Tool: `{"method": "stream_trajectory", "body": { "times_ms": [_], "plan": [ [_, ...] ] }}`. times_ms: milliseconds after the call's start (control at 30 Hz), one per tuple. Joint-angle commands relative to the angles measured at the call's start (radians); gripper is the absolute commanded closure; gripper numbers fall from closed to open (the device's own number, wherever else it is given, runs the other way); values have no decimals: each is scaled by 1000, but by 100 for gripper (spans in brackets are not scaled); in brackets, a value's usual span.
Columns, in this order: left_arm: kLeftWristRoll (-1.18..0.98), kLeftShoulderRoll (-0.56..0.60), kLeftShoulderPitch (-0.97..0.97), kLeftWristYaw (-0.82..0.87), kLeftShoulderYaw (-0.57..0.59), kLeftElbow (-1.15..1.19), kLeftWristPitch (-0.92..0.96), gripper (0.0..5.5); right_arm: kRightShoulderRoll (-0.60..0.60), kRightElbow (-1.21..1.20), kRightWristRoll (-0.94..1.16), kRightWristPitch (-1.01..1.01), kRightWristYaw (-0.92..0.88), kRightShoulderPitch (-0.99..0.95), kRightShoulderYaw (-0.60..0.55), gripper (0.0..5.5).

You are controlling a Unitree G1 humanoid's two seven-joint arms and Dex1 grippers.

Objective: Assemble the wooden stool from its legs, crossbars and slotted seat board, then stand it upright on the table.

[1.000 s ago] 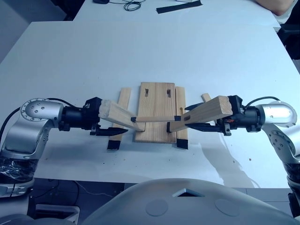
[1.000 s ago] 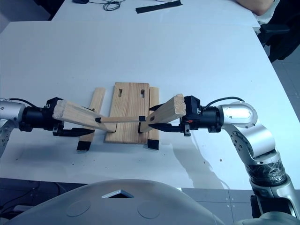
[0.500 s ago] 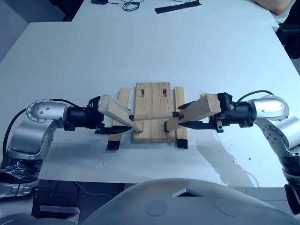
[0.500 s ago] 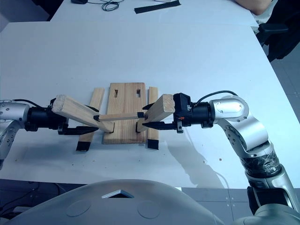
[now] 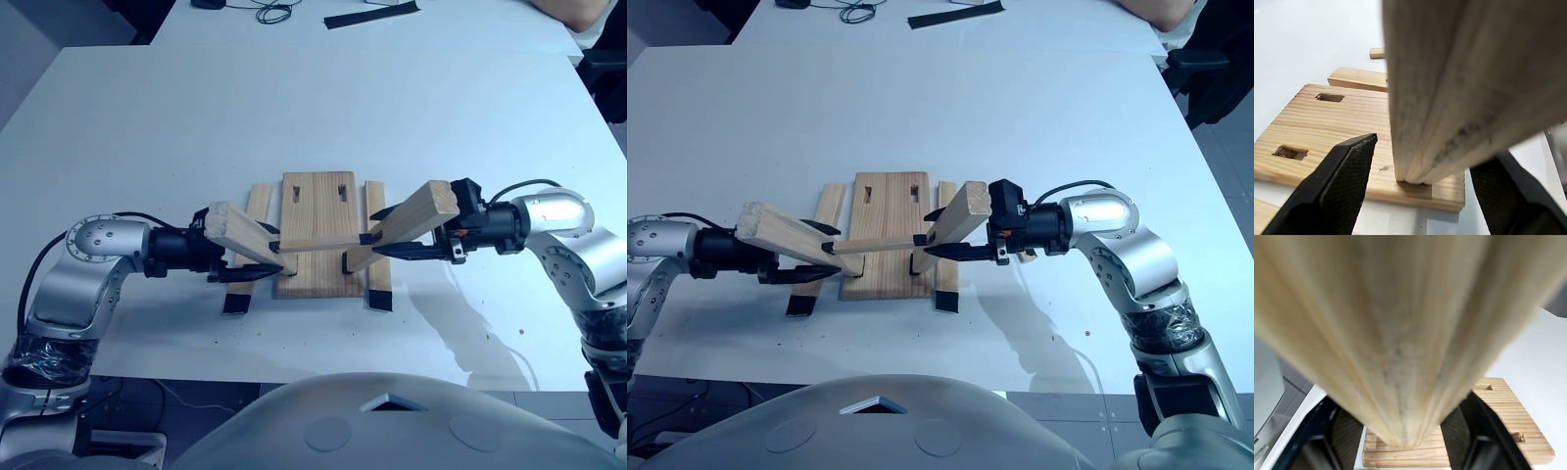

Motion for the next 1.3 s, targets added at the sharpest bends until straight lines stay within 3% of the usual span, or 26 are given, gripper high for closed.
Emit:
{"method": "stream_trajectory", "body": {
  "times_ms": [33,400,800,1033,1300],
  "plan": [
    [7,-5,-11,14,-16,1,4,228,4,10,-61,16,14,6,66,346],
    [7,-11,-14,28,-30,-1,6,228,39,41,-104,-1,20,-30,125,346],
    [9,-42,0,78,-36,-17,16,228,18,126,-276,-18,74,-132,309,346],
    [20,-75,-12,105,-43,-10,21,228,63,210,-260,51,80,-185,386,346],
    [32,-99,-39,133,-44,3,14,228,132,295,-168,277,32,-229,397,346]
  ]
}}
